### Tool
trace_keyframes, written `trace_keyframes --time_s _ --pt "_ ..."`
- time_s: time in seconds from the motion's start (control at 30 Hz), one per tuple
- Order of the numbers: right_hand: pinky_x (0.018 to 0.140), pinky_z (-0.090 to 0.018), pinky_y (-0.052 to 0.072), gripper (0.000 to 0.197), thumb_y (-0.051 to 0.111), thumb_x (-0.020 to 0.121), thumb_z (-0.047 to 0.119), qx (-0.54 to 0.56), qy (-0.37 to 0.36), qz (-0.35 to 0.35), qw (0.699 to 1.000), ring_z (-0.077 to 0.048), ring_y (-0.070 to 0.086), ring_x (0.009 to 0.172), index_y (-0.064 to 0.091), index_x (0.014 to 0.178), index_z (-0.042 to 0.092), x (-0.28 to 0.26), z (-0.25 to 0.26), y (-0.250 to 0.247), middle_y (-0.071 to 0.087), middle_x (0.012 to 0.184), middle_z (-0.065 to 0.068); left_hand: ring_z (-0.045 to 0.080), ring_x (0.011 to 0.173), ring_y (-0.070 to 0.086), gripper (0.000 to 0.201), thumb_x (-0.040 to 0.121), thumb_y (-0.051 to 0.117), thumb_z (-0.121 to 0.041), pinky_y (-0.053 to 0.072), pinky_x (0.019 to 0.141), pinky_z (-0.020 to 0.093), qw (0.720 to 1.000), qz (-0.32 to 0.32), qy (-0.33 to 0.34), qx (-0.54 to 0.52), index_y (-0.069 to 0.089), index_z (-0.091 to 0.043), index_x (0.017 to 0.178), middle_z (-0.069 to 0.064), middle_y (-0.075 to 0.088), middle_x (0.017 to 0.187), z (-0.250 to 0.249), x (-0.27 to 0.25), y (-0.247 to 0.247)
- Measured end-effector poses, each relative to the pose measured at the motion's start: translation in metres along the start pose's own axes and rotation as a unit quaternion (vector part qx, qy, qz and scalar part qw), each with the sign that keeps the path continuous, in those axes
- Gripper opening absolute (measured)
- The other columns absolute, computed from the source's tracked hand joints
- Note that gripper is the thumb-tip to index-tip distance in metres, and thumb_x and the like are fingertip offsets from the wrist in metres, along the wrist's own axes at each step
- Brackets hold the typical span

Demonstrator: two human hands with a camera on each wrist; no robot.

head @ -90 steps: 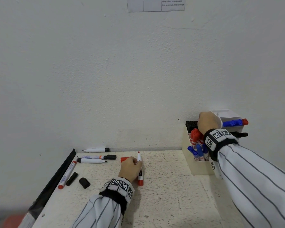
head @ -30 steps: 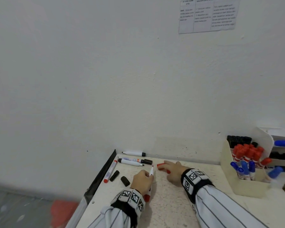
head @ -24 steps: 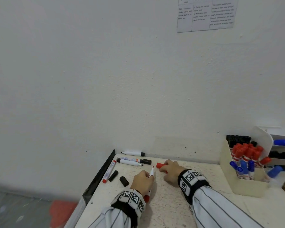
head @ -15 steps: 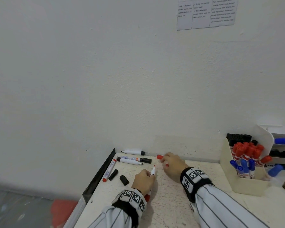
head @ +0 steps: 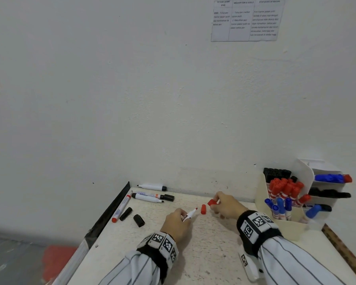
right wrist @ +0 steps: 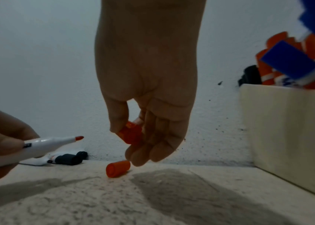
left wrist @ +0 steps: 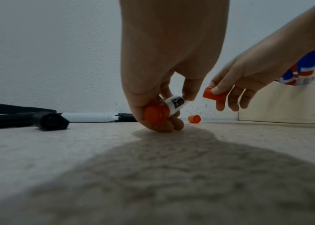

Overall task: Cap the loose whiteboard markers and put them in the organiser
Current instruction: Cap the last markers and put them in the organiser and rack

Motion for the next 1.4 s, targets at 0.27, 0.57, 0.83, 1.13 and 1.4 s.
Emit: trace_keyframes --time_s 0.27,0.57,0.83,1.13,1.4 --pt "0.073 -0.025 0.044 0.012 0.053 0.092 0.019 -0.006 -0.018 0.007 1.000 -0.016 0.052 0.082 0.044 0.101 0.022 -0.015 -0.022 0.006 0.054 0.102 -0.001 0.013 0.084 0.052 0.009 0.094 0.051 -0.025 0.042 0.072 0.021 0.999 0.029 0.028 0.023 0.051 -0.023 0.103 0.007 0.060 0.114 -0.009 -0.004 0.012" --pt "0.080 -0.022 0.042 0.022 0.055 0.090 0.017 -0.029 0.001 -0.002 1.000 -0.017 0.052 0.100 0.054 0.108 0.029 -0.023 -0.043 0.002 0.055 0.122 -0.003 0.013 0.083 0.053 0.011 0.094 0.049 -0.027 0.043 0.069 0.020 0.999 0.028 0.037 0.024 0.051 -0.022 0.104 0.005 0.059 0.113 -0.014 -0.010 0.019" --pt "0.070 -0.010 0.044 0.032 0.054 0.090 0.008 0.002 -0.087 0.033 0.996 -0.008 0.055 0.092 0.061 0.117 0.024 -0.036 -0.031 0.010 0.058 0.112 0.002 0.008 0.079 0.052 0.011 0.090 0.057 -0.024 0.041 0.067 0.016 0.994 0.050 0.091 0.027 0.057 -0.027 0.101 -0.007 0.058 0.088 -0.020 -0.014 0.027" --pt "0.059 -0.014 0.037 0.007 0.052 0.093 0.020 0.052 -0.093 0.006 0.994 -0.003 0.047 0.066 0.056 0.099 0.024 -0.048 -0.025 0.006 0.055 0.083 0.008 0.003 0.069 0.051 0.018 0.084 0.066 -0.012 0.039 0.059 0.007 0.992 0.035 0.116 -0.024 0.057 -0.026 0.090 -0.009 0.055 0.078 -0.023 -0.019 0.023" --pt "0.062 -0.009 0.037 0.014 0.056 0.092 0.016 0.067 -0.117 -0.036 0.990 -0.001 0.047 0.074 0.054 0.103 0.025 -0.061 -0.025 0.005 0.053 0.091 0.011 0.001 0.062 0.052 0.027 0.075 0.074 -0.004 0.041 0.054 0.003 0.990 0.028 0.130 -0.043 0.061 -0.023 0.090 -0.007 0.057 0.082 -0.021 -0.028 0.018"
Point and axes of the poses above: each hand's wrist, its own x-axis towards the middle knuckle, its own y-axis out of the palm, z = x × y, the point moved 2 cm from there along x, towards the middle knuckle
